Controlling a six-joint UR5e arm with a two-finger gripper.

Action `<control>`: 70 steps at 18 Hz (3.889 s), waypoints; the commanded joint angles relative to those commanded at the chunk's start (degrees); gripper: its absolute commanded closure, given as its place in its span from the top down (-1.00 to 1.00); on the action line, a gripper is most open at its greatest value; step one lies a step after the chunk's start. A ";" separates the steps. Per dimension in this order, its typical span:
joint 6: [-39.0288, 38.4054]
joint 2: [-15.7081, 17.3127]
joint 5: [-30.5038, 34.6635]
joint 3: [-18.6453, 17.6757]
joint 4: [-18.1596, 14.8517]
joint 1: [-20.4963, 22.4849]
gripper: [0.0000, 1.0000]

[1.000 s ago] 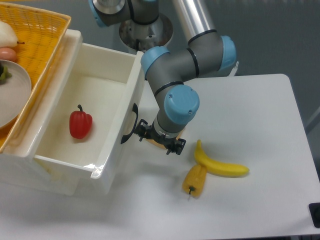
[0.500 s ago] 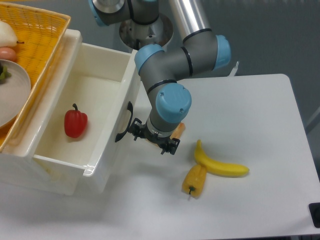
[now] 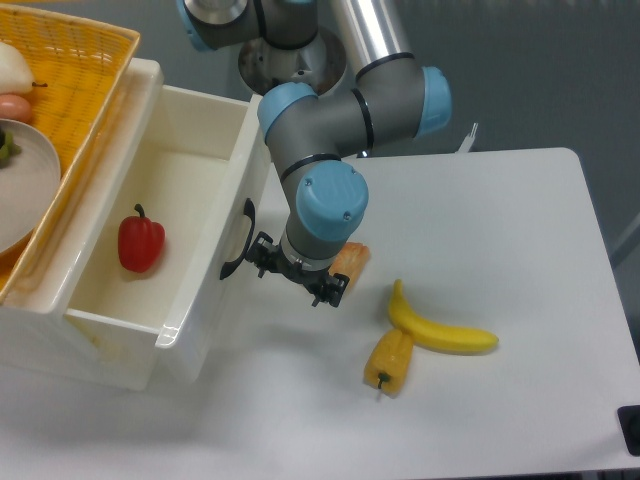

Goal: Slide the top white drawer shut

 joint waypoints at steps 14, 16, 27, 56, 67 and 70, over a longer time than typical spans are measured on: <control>0.00 1.32 0.00 -0.70 -0.18 -2.55 1.00; 0.00 1.41 0.00 -0.70 -0.18 -2.99 1.00; 0.09 1.50 0.00 -0.70 -0.09 -5.36 1.00; 0.26 2.37 0.35 -0.62 0.00 -10.64 1.00; 0.26 2.38 0.26 -0.70 0.00 -10.64 1.00; 0.26 2.38 0.35 -0.62 0.00 -10.64 1.00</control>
